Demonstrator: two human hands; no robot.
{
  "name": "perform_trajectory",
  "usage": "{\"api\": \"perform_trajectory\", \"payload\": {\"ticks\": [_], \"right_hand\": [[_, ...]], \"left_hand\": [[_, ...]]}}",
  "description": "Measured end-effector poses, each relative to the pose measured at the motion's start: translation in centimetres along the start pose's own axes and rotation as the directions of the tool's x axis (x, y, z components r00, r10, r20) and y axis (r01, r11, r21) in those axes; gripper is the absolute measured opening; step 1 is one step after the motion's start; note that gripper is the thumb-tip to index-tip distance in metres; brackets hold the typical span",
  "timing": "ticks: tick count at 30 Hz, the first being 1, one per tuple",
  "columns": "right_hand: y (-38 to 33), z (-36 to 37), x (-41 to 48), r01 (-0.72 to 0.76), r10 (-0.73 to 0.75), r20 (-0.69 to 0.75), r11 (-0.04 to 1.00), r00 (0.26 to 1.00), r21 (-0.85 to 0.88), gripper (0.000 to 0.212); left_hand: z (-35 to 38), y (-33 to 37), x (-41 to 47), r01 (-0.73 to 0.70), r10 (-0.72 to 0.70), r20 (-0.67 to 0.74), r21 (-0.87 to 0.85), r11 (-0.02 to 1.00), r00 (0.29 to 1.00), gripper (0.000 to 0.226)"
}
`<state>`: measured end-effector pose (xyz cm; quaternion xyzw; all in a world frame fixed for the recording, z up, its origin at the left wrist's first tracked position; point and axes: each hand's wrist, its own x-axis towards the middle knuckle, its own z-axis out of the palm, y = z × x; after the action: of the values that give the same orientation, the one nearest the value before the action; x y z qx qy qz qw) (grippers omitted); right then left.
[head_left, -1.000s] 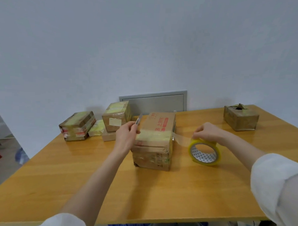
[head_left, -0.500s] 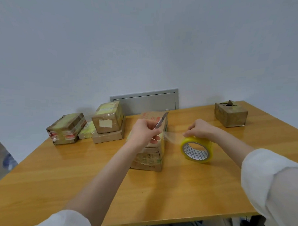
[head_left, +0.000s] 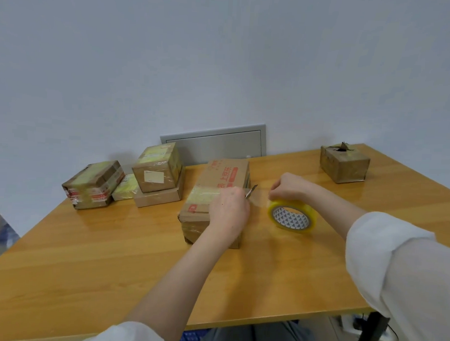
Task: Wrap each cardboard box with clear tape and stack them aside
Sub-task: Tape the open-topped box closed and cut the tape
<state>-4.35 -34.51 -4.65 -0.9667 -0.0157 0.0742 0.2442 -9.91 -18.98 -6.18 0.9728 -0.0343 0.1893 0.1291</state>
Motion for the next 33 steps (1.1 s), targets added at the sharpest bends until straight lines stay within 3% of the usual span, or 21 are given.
{"api": "perform_trajectory", "payload": {"ticks": [8, 22, 28, 33], "right_hand": [[0.1, -0.9, -0.2, 0.040, -0.041, 0.001, 0.997, 0.999, -0.060, 0.025], [0.1, 0.7, -1.0, -0.150, 0.096, -0.168, 0.925, 0.981, -0.349, 0.049], [0.8, 1.6, -1.5, -0.085, 0.043, -0.157, 0.960, 0.987, -0.268, 0.037], [1.3, 2.2, -2.0, -0.074, 0.024, -0.222, 0.973, 0.975, -0.219, 0.033]], "left_hand": [[0.5, -0.2, 0.3, -0.034, 0.033, 0.014, 0.059, 0.998, 0.999, 0.022], [0.7, -0.8, 0.8, 0.016, -0.014, 0.042, -0.049, 0.999, 0.999, 0.025], [0.5, -0.6, 0.7, 0.016, -0.012, 0.043, -0.076, 0.997, 0.999, 0.025], [0.8, 0.5, -0.5, -0.110, 0.109, -0.017, -0.064, 0.992, 0.994, 0.027]]}}
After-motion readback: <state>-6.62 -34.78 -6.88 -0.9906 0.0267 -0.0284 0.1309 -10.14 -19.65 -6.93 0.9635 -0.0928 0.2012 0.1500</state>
